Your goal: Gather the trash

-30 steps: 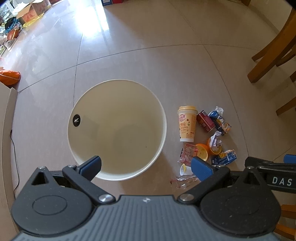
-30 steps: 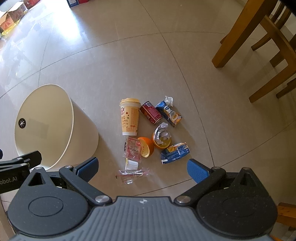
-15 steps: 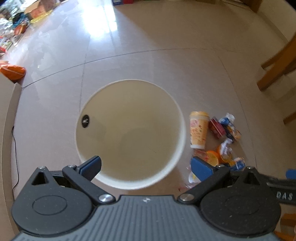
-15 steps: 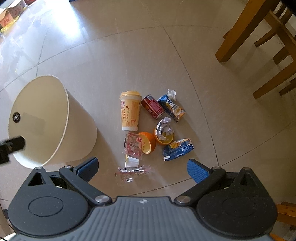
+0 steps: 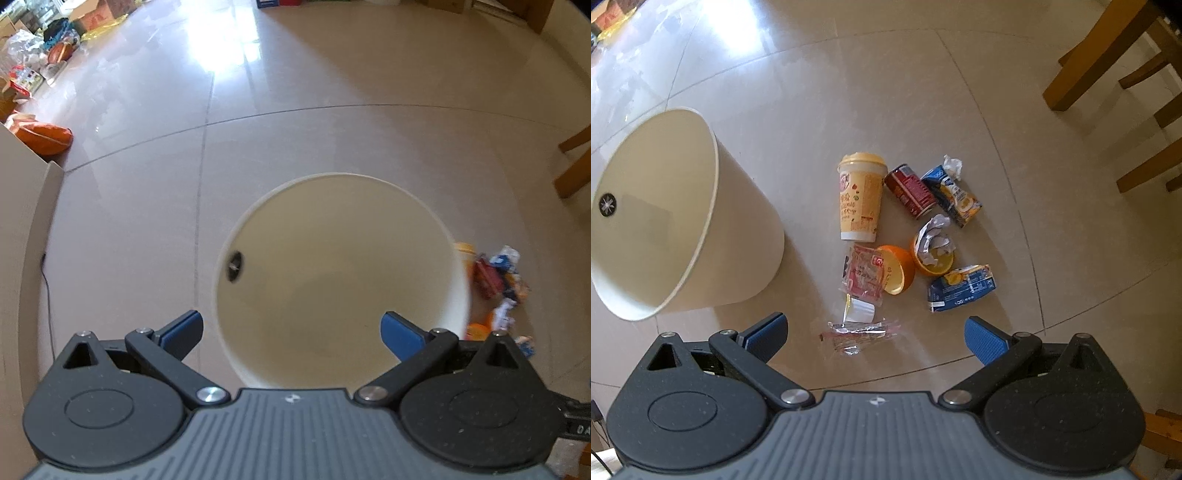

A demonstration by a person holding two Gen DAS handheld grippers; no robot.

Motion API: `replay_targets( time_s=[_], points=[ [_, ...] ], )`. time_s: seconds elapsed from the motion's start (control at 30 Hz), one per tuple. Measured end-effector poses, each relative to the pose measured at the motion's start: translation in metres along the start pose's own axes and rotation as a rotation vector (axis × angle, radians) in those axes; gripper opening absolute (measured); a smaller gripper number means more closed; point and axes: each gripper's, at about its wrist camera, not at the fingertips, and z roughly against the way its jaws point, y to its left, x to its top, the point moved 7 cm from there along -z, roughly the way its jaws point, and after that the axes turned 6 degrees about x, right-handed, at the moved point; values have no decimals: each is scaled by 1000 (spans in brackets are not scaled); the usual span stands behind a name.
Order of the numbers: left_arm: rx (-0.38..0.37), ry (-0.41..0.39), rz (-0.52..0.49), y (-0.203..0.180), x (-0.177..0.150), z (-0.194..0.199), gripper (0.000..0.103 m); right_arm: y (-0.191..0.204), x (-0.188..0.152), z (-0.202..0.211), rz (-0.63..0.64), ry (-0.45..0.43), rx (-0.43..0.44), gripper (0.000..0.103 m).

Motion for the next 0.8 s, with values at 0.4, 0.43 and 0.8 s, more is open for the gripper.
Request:
replay_targets(
  time_s=[0.4,0.43,0.8],
  points=[
    [26,-11,-70,30,23,-66,69,-11,-23,-67,20,29,11,103],
    [23,-2,-84,30,22,-73,66,-11,-23,-70,28,30,15,103],
    [-19,20,-72,39,19,-122,39,-18,7,-102,65,17,91,103]
  ],
)
